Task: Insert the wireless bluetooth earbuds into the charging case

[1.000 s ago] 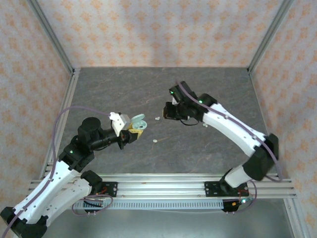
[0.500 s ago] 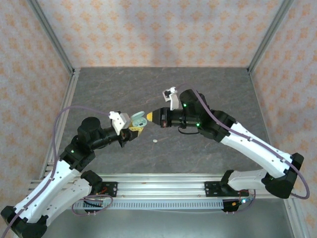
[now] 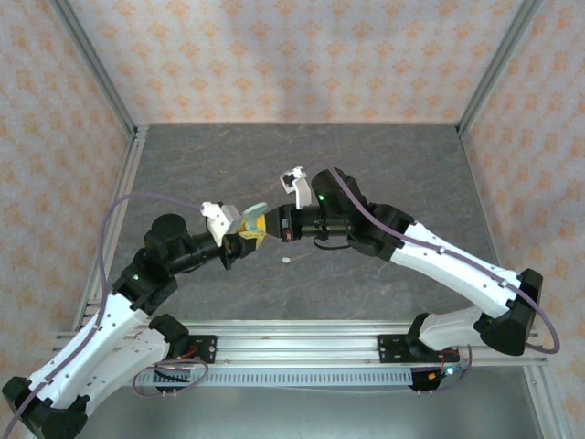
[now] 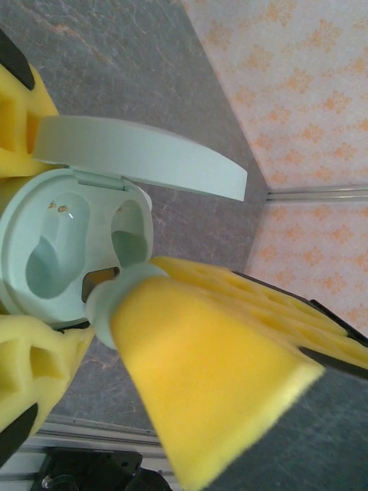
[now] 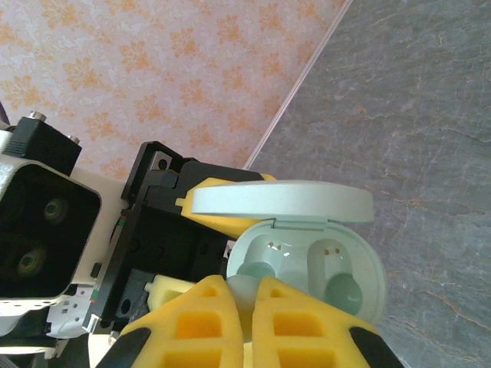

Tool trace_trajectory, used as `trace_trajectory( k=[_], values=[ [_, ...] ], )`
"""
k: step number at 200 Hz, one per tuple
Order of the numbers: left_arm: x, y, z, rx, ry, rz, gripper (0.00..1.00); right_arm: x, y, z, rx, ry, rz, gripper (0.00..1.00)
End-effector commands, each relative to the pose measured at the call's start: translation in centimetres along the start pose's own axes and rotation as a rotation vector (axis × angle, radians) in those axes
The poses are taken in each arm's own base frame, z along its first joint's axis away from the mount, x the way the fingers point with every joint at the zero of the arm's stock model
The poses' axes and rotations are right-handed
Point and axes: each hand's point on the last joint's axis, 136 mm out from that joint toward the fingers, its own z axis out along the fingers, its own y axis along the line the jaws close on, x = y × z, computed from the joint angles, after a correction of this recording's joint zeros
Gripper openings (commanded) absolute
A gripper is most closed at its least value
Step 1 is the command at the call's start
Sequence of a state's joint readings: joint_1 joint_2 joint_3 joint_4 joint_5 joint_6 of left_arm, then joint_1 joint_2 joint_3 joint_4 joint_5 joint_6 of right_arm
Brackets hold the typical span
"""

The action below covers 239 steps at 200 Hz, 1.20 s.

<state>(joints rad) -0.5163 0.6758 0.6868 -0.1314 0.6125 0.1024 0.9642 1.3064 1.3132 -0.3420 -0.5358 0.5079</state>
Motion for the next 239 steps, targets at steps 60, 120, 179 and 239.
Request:
trace_trajectory(
  k=[60, 120, 179, 239],
  values=[
    [-2.1, 0.0, 0.1, 0.009, -0.065, 0.016, 0.00, -1.3, 1.9, 0.8, -0.073, -0.029, -0.086, 0.09],
    [-2.0, 0.2, 0.3, 0.004, -0.057, 0.020, 0.00, -0.1, 0.9, 1.7, -0.053, 0.026, -0.079, 0.09],
    [-2.0, 0.2, 0.3, 0.004, -0.055, 0.021, 0.00, 0.4, -1.2, 1.5, 0.065, 0.051, -0.116, 0.20],
    [-1.9, 0.2, 0.3, 0.006, -0.052, 0.021, 0.00, 0.3, -1.8, 1.4, 0.116, 0.074, -0.136, 0.27]
  ],
)
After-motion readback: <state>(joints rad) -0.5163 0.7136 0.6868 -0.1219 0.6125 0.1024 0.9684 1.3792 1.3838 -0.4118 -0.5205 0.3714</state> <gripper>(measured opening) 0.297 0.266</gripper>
